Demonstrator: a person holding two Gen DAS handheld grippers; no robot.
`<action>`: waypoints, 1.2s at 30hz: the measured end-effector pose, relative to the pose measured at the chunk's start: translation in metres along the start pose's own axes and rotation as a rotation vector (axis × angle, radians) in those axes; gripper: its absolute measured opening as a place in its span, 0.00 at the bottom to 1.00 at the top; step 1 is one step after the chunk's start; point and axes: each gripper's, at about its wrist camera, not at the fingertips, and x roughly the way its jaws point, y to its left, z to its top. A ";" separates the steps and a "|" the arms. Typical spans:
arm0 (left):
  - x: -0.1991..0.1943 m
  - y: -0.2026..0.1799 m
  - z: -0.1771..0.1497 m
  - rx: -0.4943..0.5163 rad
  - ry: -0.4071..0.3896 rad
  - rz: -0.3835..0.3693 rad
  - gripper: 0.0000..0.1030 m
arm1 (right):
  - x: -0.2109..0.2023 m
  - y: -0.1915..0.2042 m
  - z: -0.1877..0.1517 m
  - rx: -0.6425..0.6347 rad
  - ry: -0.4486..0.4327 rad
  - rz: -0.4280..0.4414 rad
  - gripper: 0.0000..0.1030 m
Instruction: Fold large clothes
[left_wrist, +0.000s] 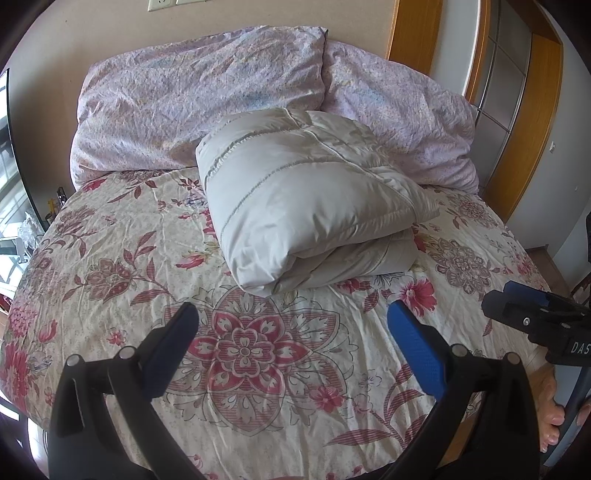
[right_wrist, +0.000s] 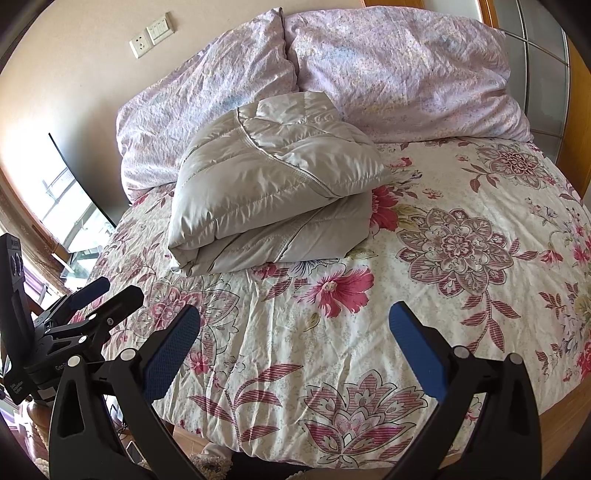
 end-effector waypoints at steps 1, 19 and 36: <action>0.000 0.000 0.000 0.001 -0.001 0.000 0.98 | 0.000 0.000 0.000 0.000 0.000 0.001 0.99; 0.002 0.000 0.000 -0.001 0.003 -0.003 0.98 | 0.002 -0.001 0.000 0.003 0.002 0.003 0.99; 0.004 0.001 -0.001 -0.003 0.005 -0.004 0.98 | 0.004 -0.002 0.000 0.004 0.005 0.006 0.99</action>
